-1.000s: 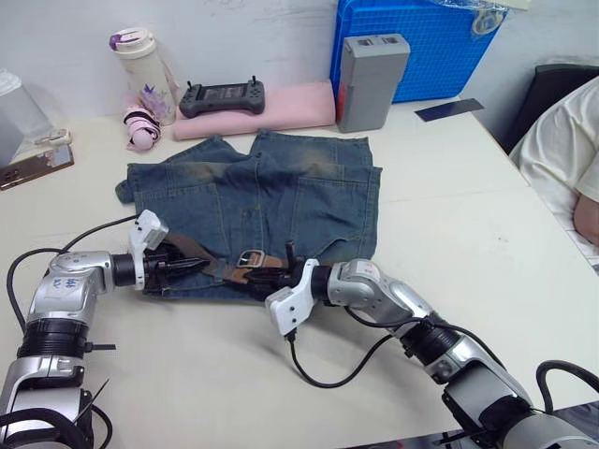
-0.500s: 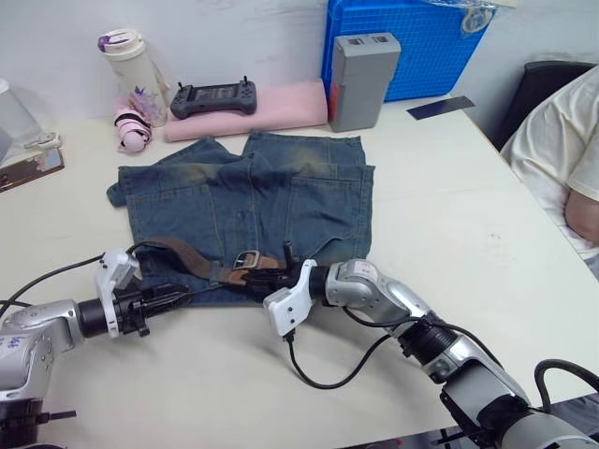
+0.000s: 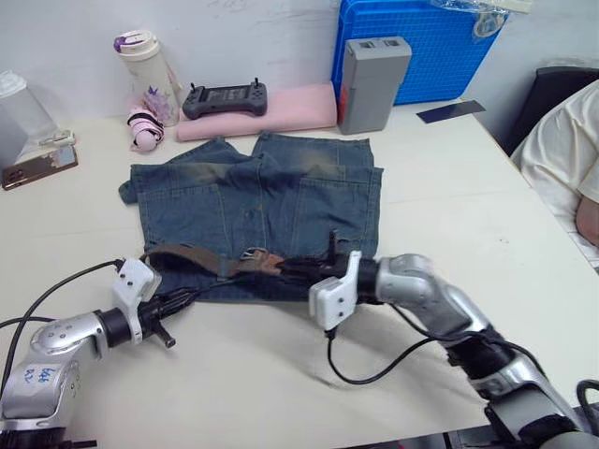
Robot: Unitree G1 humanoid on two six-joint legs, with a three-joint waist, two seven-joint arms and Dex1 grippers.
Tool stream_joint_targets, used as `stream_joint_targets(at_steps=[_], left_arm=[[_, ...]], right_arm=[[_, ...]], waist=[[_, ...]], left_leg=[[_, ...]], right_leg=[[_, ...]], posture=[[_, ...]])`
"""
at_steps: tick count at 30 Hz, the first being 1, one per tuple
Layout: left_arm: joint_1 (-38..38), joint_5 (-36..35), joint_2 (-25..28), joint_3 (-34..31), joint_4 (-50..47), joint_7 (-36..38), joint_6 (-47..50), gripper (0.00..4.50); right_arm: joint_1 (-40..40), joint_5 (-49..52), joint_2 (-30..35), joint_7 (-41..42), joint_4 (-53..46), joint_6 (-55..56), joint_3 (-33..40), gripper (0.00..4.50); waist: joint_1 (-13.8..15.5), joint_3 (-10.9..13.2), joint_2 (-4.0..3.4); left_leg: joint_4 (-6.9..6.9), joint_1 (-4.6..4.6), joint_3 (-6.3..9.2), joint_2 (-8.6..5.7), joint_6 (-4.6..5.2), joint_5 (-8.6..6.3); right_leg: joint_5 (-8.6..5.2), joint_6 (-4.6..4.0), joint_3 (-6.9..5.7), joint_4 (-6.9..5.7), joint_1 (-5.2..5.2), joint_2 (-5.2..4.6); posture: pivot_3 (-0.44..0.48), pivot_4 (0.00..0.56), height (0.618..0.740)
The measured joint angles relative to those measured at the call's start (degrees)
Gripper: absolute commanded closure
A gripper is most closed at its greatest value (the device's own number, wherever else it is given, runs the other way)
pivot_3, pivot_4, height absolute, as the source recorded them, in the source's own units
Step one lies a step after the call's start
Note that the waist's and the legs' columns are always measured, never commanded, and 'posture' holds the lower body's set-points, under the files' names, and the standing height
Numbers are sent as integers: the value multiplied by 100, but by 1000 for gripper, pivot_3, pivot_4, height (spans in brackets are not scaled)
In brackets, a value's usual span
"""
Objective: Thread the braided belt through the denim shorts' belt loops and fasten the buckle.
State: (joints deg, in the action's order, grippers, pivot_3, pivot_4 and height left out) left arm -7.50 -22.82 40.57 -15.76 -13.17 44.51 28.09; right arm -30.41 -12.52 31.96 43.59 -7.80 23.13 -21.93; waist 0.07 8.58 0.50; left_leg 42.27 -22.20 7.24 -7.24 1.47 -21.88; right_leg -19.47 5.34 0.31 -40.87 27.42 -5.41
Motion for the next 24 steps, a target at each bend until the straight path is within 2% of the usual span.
stream_joint_targets(at_steps=[5, 8, 11, 15, 16, 18, 21, 24], left_arm=[[-110, 192, 41, 87, 47, -33, -445, 4433], [-126, 219, 74, 78, 22, 16, -598, 4433], [-237, -1, 191, -26, -87, 246, -531, 3508], [-299, -677, 531, -395, -593, 628, 36, 1624], [-249, -843, 591, -524, -704, 634, 202, 1314], [-134, -1541, 803, -921, -1029, 657, 767, 451], [116, -2428, 904, -1267, -1444, 638, 1328, 451], [797, -2379, 661, -1094, -1335, 176, 1250, 451]], right_arm=[[-272, 1024, 78, 228, -581, -1208, 750, 4500], [-428, 1282, -37, 238, -617, -1657, 889, 4500], [-417, 1255, -112, 273, -610, -1726, 789, 4500], [-409, 1025, -188, 294, -522, -1714, 531, 4500], [-408, 995, -211, 294, -508, -1714, 478, 4500], [-415, 850, -307, 293, -420, -1700, 333, 4500], [-427, 648, -437, 287, -218, -1695, 156, 4500], [-536, 536, -560, 286, -75, -1678, 97, 4500]], waist=[[2, 0, -7], [4, 0, -7], [-9, 1, -6], [-15, 6, 0], [-15, 7, 1], [-15, 7, 3], [-16, 7, 2], [-7, 8, 1]], left_leg=[[-6, 5, 0, 5, -2, 1], [-8, 5, 0, 4, -2, 1], [-12, -3, -1, 5, 2, -1], [-15, -10, 2, 7, 3, -1], [-14, -11, 2, 7, 3, -1], [-13, -10, 3, 7, 3, -1], [-13, -9, 2, 6, 4, -1], [-11, -8, 2, 8, 0, 0]], right_leg=[[0, 0, 0, 0, -2, 1], [0, 0, 0, 2, -2, 0], [0, 0, -1, 10, 5, 1], [0, 0, -5, 23, 6, 1], [0, 0, -6, 24, 6, 1], [1, 1, -5, 24, 3, 1], [1, 2, -4, 24, 3, 1], [1, 2, -9, 21, 2, 2]], posture=[[0, 150, 676], [0, 150, 676], [0, 150, 676], [0, 150, 676], [0, 150, 676], [0, 150, 676], [0, 150, 676], [0, 150, 676]])
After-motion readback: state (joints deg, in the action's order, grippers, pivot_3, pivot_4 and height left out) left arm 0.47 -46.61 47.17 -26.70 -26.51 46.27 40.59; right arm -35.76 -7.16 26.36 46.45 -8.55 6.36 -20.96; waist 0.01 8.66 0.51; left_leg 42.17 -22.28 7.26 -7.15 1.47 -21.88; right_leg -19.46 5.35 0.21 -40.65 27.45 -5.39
